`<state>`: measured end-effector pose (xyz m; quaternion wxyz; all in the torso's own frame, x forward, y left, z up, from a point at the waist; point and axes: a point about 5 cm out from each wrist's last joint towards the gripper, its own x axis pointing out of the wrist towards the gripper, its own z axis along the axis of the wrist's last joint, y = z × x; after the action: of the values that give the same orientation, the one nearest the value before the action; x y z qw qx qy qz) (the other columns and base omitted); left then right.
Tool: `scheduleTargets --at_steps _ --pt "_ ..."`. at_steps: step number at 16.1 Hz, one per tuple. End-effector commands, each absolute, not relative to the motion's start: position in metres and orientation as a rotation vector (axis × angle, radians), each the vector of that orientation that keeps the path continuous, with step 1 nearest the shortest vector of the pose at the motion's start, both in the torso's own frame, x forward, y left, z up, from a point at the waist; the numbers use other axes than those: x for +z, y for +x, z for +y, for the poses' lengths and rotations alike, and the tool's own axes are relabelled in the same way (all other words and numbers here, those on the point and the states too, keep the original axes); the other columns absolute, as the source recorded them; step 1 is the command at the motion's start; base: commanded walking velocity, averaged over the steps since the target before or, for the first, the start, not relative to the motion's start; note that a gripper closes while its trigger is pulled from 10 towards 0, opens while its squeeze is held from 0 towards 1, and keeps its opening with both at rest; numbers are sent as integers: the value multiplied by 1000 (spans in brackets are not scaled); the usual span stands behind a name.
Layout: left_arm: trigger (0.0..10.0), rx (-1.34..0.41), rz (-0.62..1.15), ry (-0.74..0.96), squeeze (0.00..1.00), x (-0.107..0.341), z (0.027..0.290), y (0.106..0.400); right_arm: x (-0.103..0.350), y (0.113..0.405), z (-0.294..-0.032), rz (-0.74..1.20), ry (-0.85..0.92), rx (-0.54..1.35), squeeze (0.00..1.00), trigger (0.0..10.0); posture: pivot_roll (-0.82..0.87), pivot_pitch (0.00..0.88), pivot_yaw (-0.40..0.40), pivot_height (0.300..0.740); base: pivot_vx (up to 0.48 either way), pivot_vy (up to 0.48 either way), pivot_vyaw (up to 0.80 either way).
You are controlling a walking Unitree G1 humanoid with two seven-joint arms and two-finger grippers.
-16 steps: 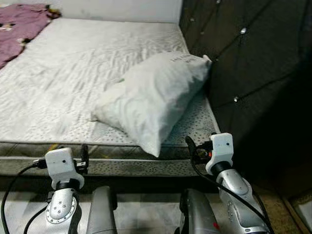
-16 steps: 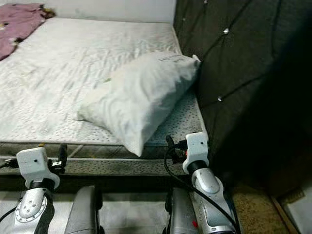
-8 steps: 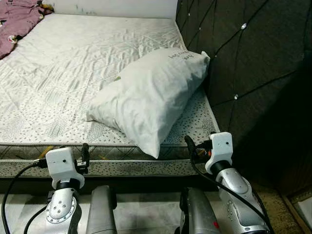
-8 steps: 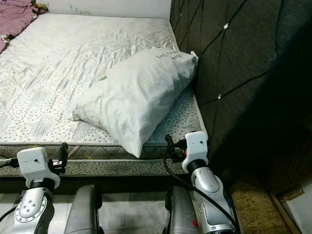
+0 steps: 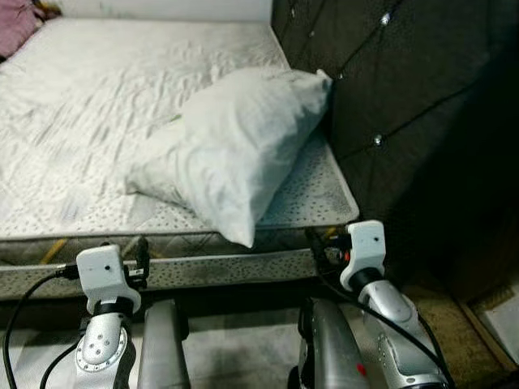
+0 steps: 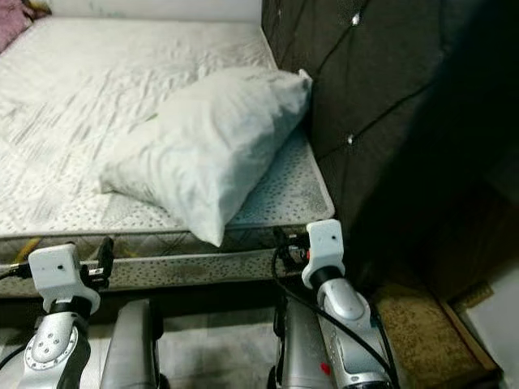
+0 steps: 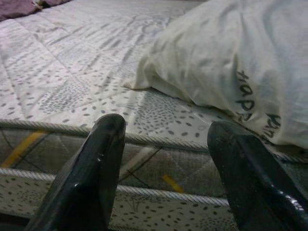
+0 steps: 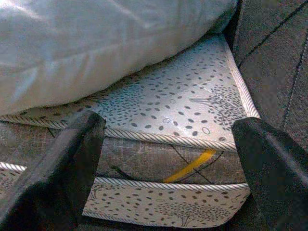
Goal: Clean up the room
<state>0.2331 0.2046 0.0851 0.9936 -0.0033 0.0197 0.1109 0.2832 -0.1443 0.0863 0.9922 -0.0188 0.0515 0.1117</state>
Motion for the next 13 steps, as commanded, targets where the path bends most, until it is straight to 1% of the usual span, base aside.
scheduleTargets --at_steps 1,9,10,13 --pt "10000 206 21 -9 0 89 202 235 88 284 -145 104 -31 229 0 10000 -16 90 -44 484 431 0 0" --pt "10000 195 22 -15 0 89 201 235 88 285 -143 101 -34 255 0 10000 -16 89 -45 484 435 0 0" --pt "10000 202 36 -20 0 87 201 236 88 285 -142 95 -49 268 0 10000 -15 88 -45 484 0 0 0" --pt "10000 207 39 -18 0 86 202 237 88 285 -142 92 -45 268 0 10000 -13 86 -44 484 0 0 733"
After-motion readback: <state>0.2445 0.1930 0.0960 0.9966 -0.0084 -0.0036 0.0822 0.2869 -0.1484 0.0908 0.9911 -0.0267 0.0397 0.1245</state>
